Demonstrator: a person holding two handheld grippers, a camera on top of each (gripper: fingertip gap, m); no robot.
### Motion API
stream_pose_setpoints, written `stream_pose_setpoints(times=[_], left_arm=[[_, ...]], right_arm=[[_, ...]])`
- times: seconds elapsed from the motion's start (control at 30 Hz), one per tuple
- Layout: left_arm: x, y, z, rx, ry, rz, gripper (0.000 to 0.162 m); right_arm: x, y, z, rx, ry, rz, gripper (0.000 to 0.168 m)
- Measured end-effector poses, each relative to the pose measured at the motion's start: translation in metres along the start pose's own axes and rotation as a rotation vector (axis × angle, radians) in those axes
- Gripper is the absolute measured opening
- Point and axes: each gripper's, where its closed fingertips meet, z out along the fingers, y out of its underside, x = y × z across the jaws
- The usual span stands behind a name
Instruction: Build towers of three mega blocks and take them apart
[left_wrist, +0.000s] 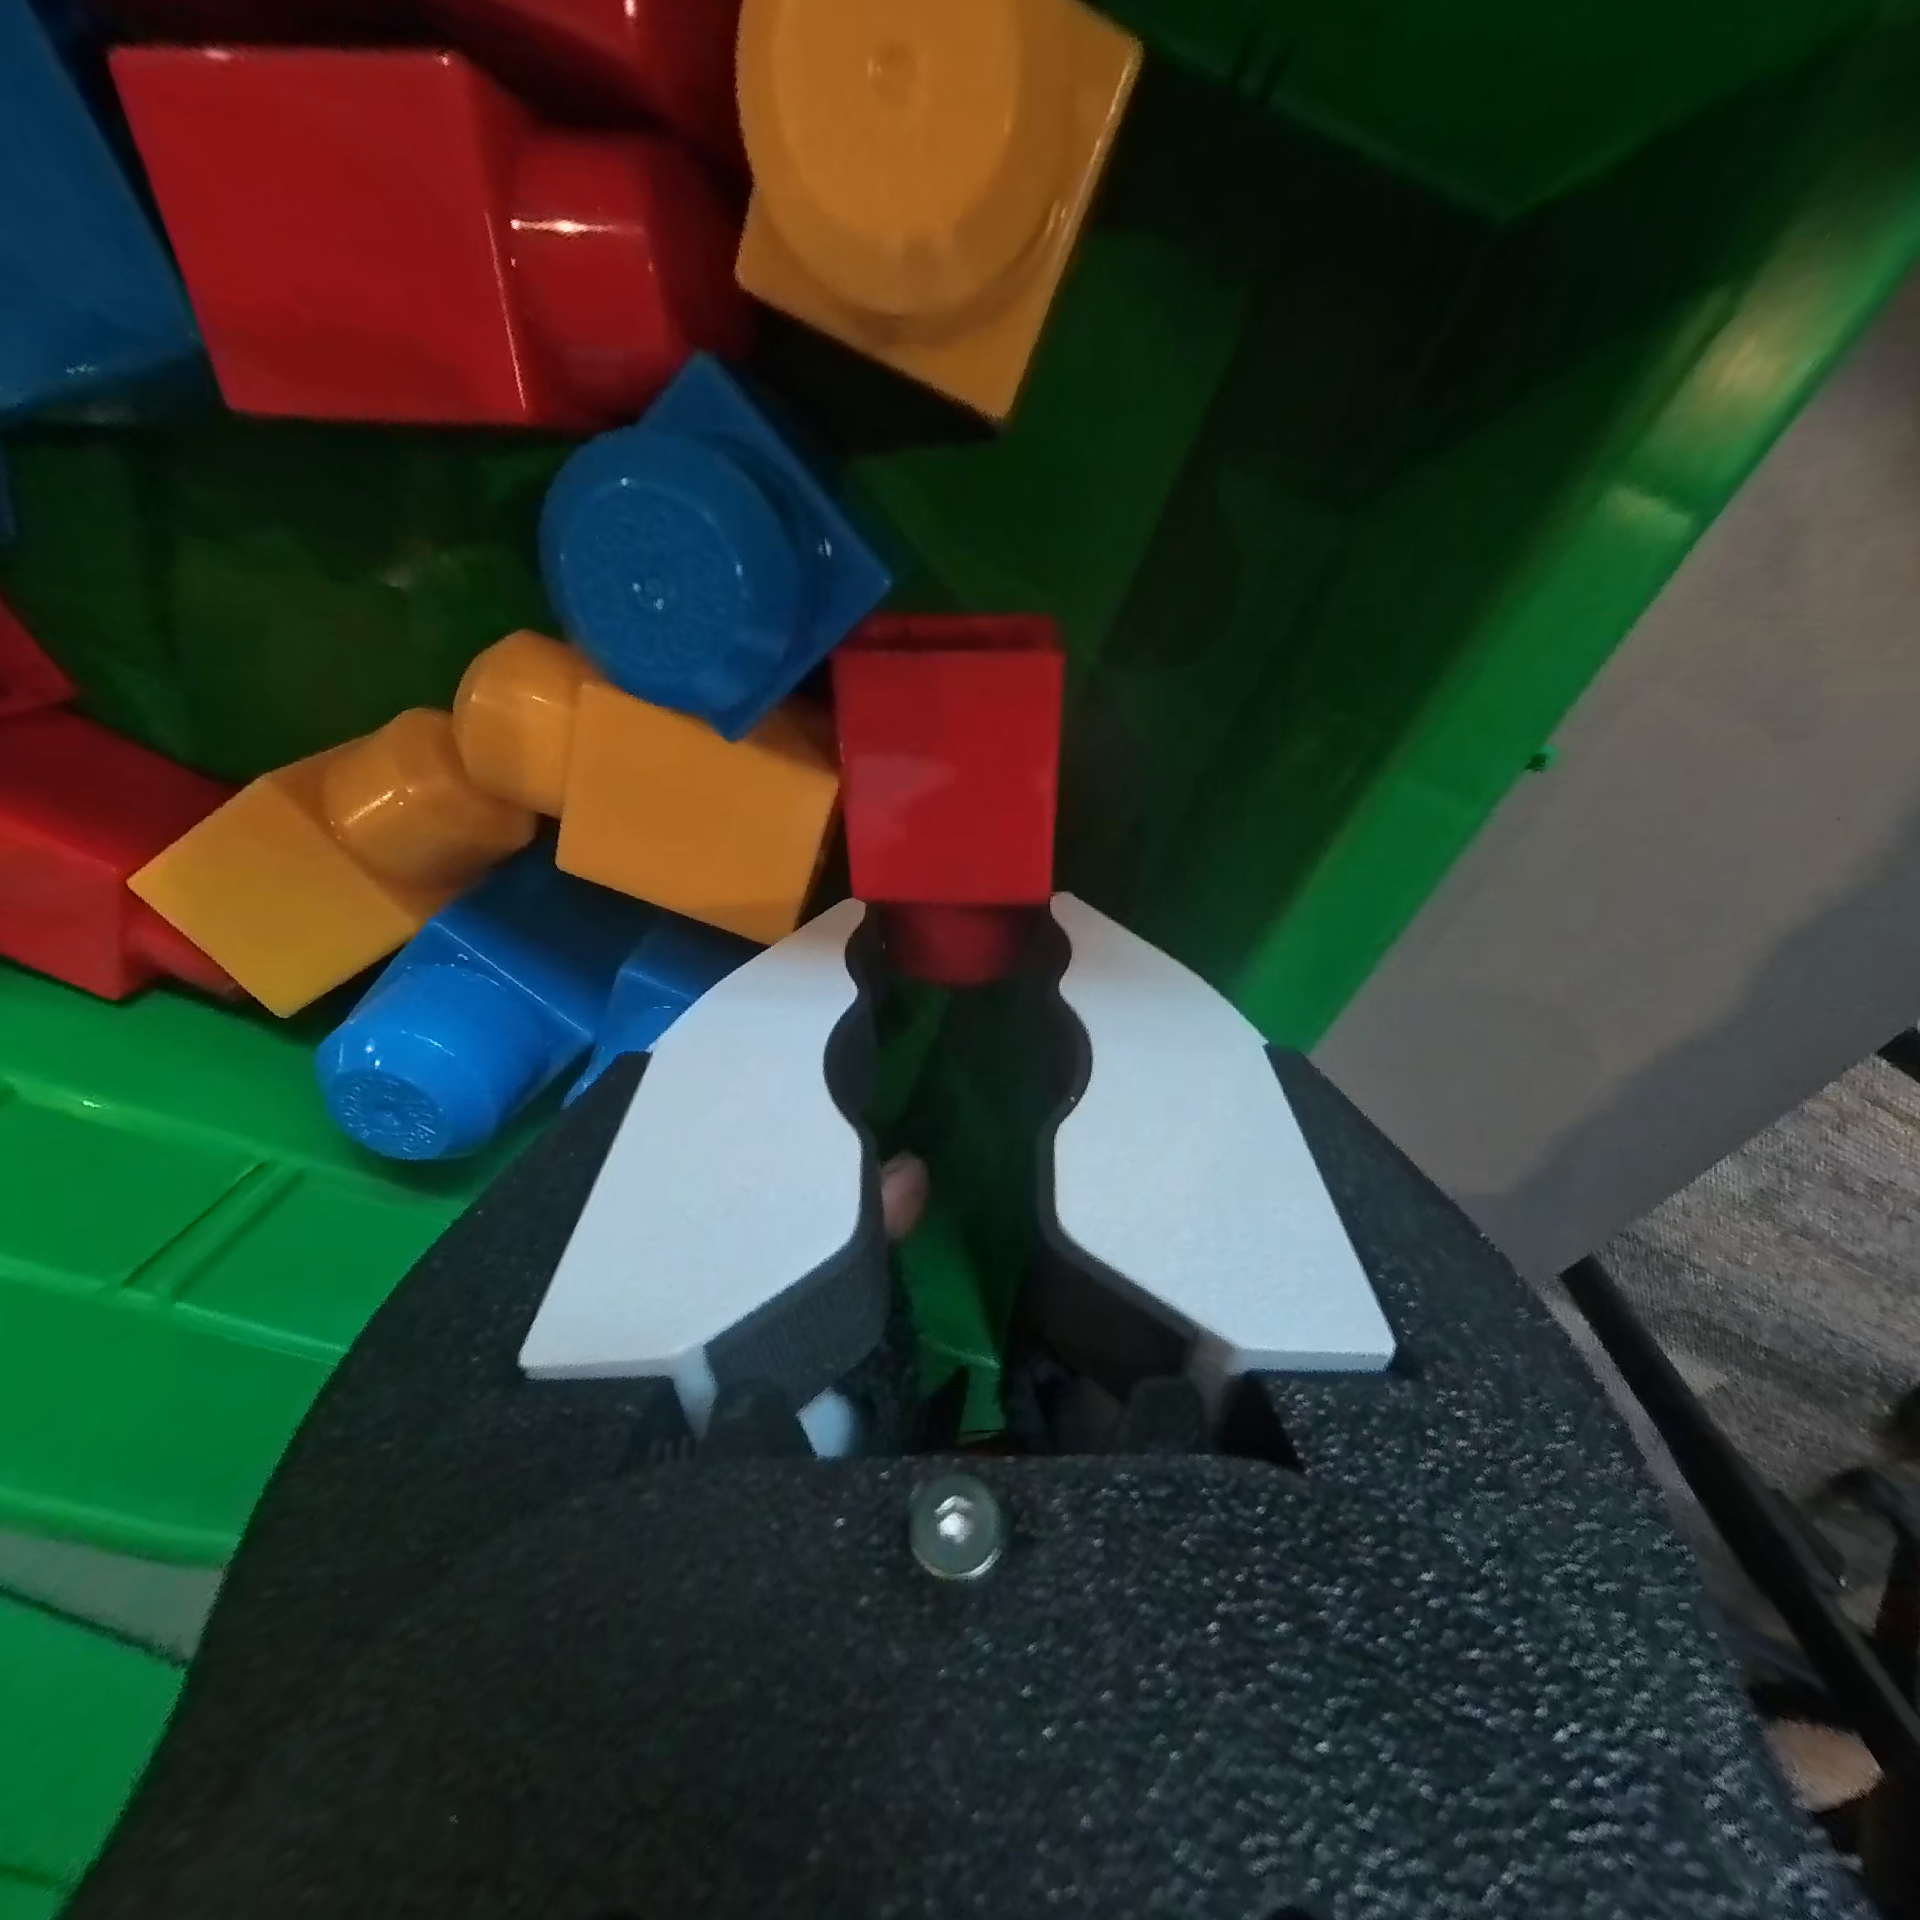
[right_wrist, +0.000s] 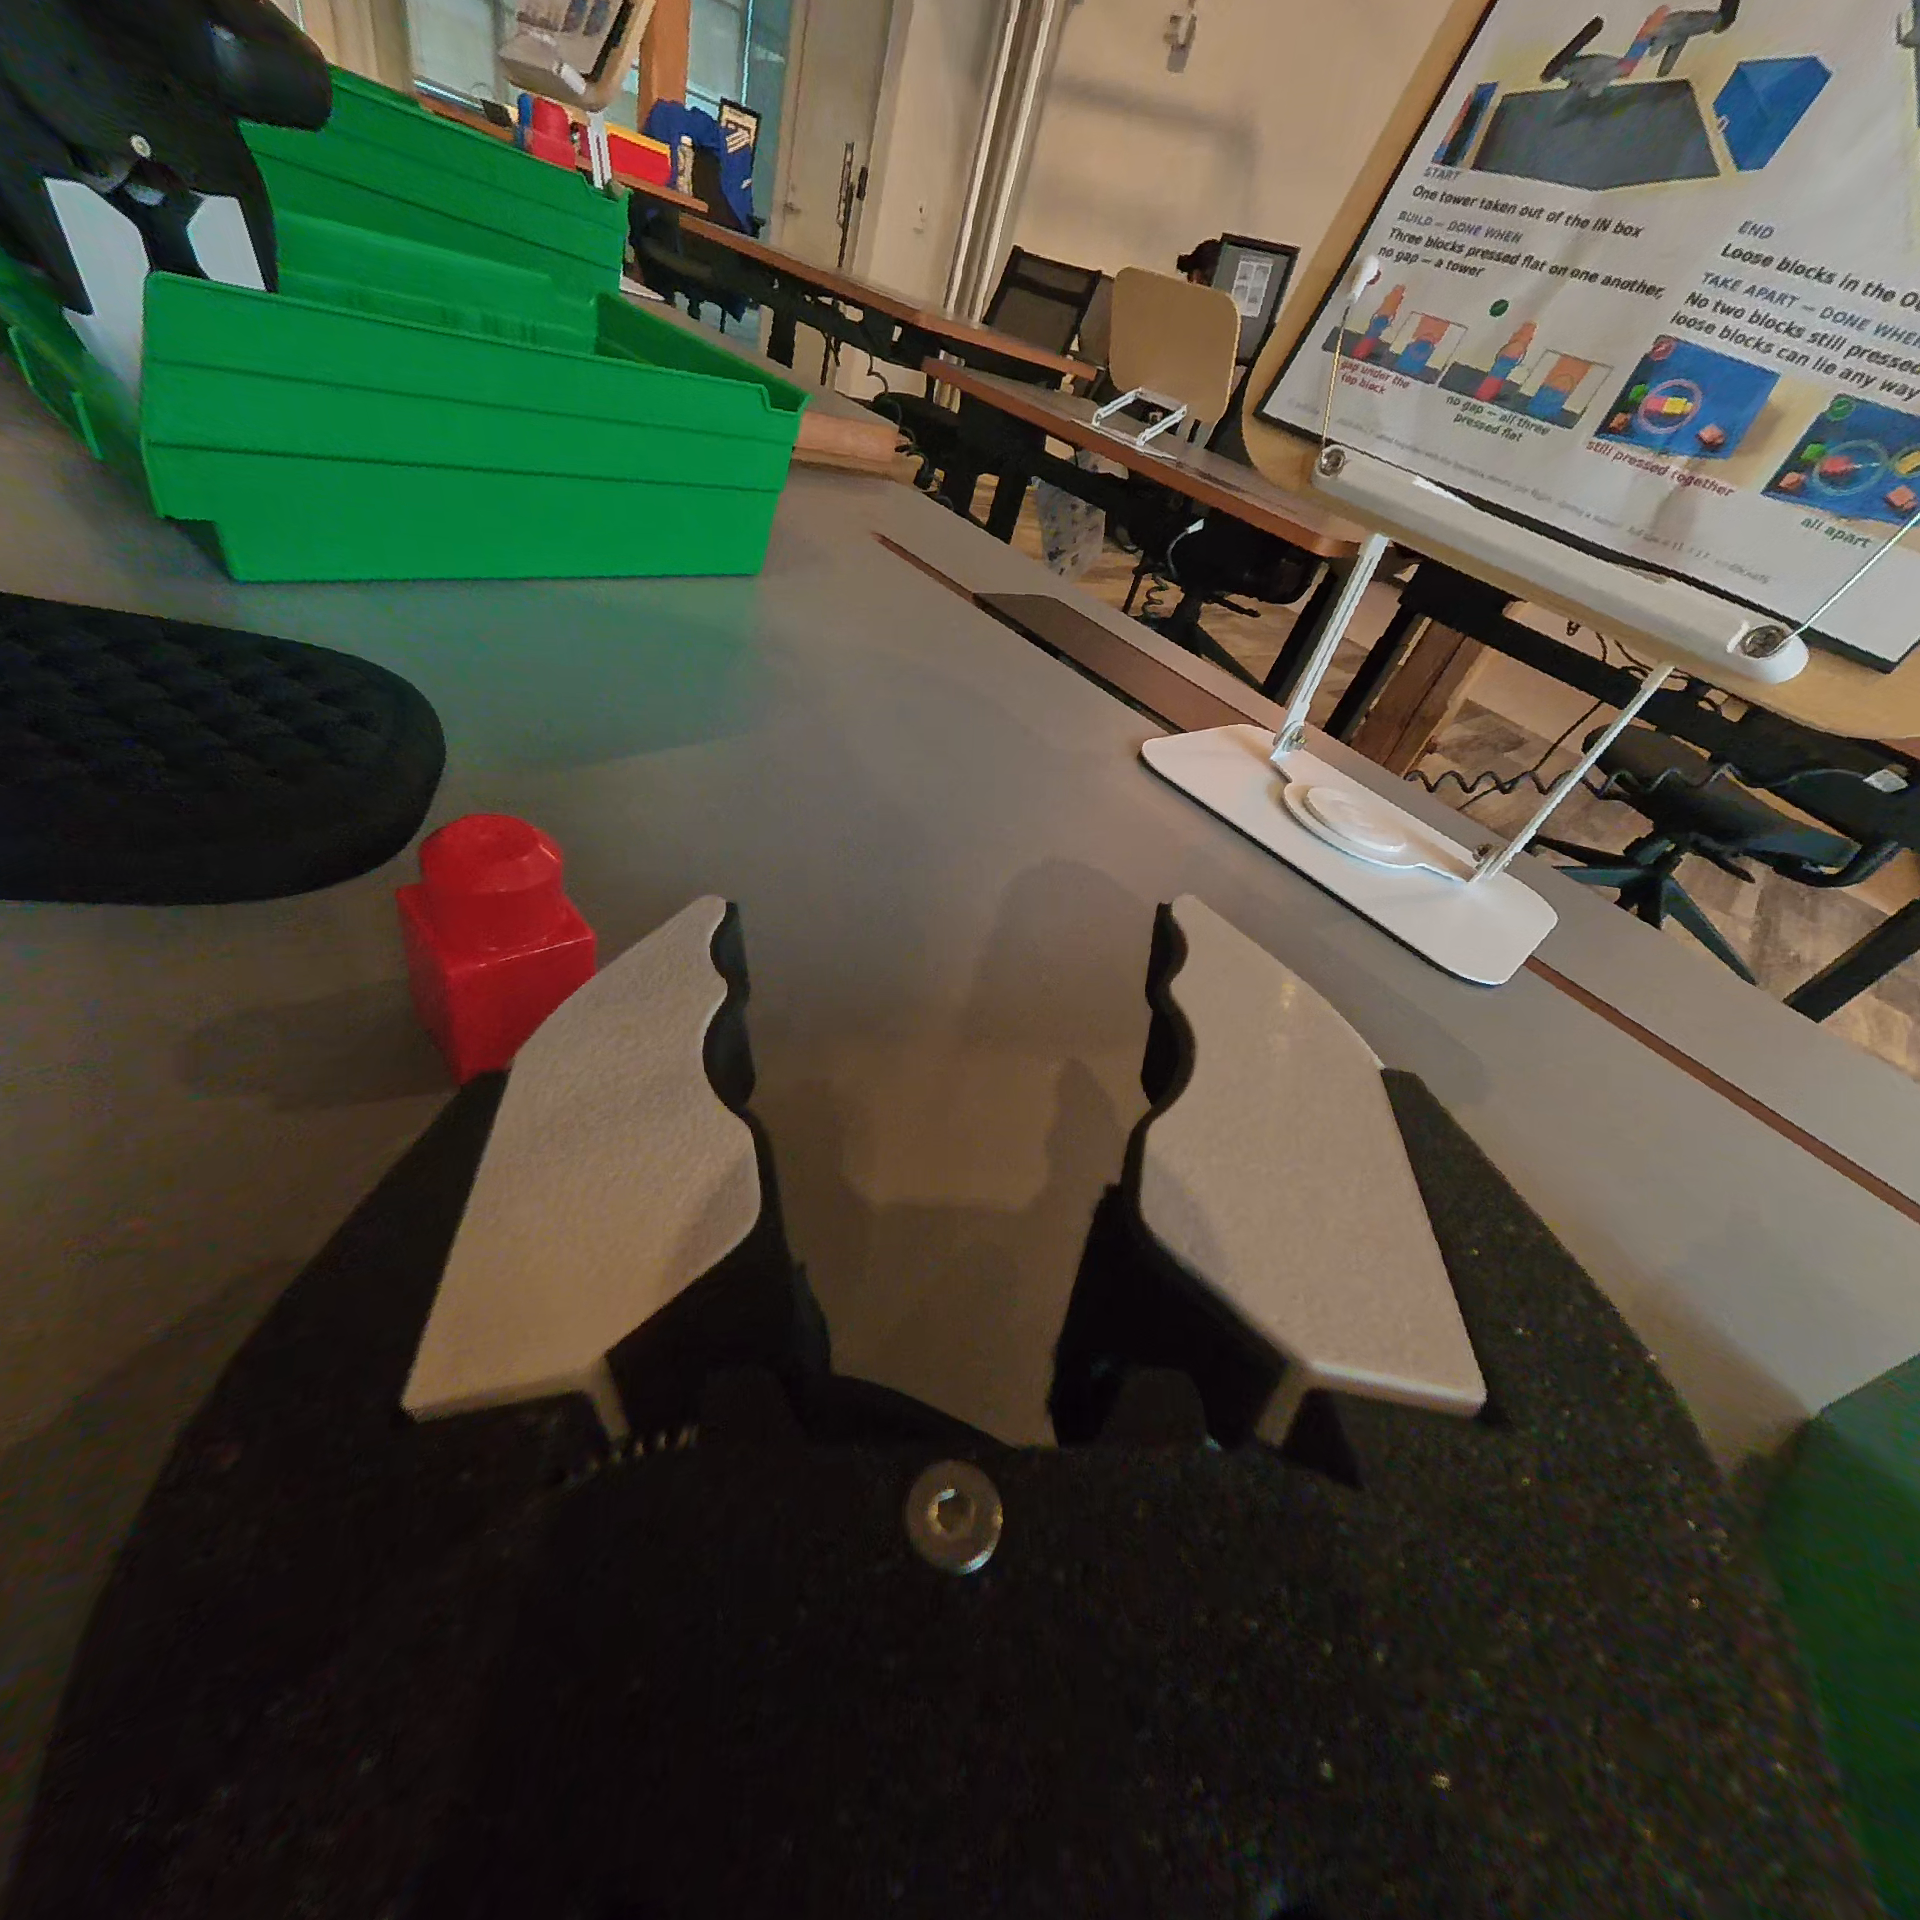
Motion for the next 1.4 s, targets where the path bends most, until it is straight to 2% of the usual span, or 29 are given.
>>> stream_pose_setpoints(times=[0.27,0.47,0.63,0.73,0.93,1.23,1.4], left_arm=[[-0.003,0.003,-0.005,0.024,-0.045,-0.021,0.026],[-0.011,0.004,-0.038,0.085,-0.2,-0.044,0.026],[-0.011,-0.011,-0.067,0.294,-0.317,-0.104,0.026],[-0.003,-0.033,-0.076,0.446,-0.351,-0.115,0.026],[0.03,-0.084,-0.089,0.578,-0.333,0.001,0.026],[0.094,-0.184,-0.125,0.824,-0.247,0.243,0.026],[0.128,-0.226,-0.12,0.858,-0.2,0.357,0.026]], right_arm=[[-0.001,-0.002,-0.005,0.009,0.003,-0.001,0.074],[-0.004,-0.002,-0.008,-0.001,0.002,-0.016,0.074],[-0.006,-0.001,-0.01,-0.01,-0.001,-0.027,0.074],[-0.008,0.0,-0.01,-0.017,-0.004,-0.036,0.073],[-0.018,-0.011,-0.008,-0.001,-0.073,-0.091,0.077],[-0.073,-0.113,0.007,0.219,-0.397,-0.089,0.073],[-0.11,-0.132,0.019,0.214,-0.575,-0.123,0.066]])
